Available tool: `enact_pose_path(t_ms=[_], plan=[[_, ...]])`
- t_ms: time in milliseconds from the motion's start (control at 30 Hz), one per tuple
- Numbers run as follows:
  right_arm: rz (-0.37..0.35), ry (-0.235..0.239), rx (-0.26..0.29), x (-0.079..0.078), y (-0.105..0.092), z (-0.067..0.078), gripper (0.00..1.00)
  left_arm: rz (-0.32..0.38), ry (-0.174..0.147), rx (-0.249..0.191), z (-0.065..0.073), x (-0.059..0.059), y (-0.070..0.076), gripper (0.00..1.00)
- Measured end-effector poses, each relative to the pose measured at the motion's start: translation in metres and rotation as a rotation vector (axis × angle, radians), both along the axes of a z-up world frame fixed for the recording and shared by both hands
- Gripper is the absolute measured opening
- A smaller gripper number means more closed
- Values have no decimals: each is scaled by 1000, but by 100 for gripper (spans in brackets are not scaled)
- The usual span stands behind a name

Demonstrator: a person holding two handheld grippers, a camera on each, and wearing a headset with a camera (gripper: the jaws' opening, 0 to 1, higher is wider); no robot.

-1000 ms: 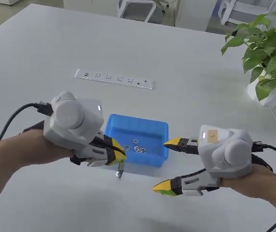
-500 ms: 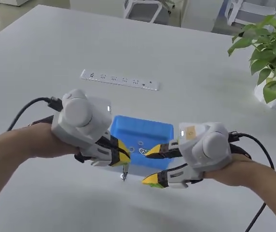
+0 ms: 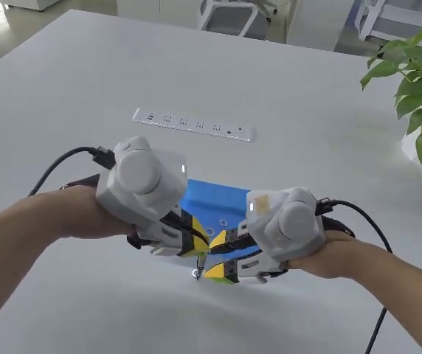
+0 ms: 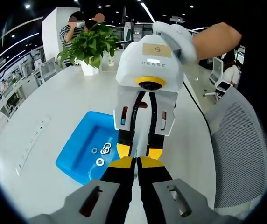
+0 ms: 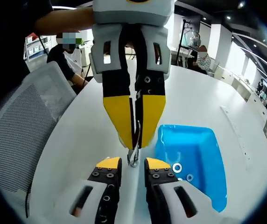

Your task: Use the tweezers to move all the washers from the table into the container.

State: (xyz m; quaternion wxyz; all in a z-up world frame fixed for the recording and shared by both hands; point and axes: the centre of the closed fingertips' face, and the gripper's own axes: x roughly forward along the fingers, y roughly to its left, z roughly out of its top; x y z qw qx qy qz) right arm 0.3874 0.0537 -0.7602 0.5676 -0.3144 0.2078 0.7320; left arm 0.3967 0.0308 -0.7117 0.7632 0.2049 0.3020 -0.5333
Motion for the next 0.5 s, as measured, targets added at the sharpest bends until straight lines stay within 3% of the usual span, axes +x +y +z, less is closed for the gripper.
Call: enact_pose_path(t_ms=[200,500], plan=[[40,-10,-30,-1,3,-6,11,-4,2,-3,-1,1,-2,6],[84,-60,-52,-1,5,-10,9,4,2,0,0,2,1,6]])
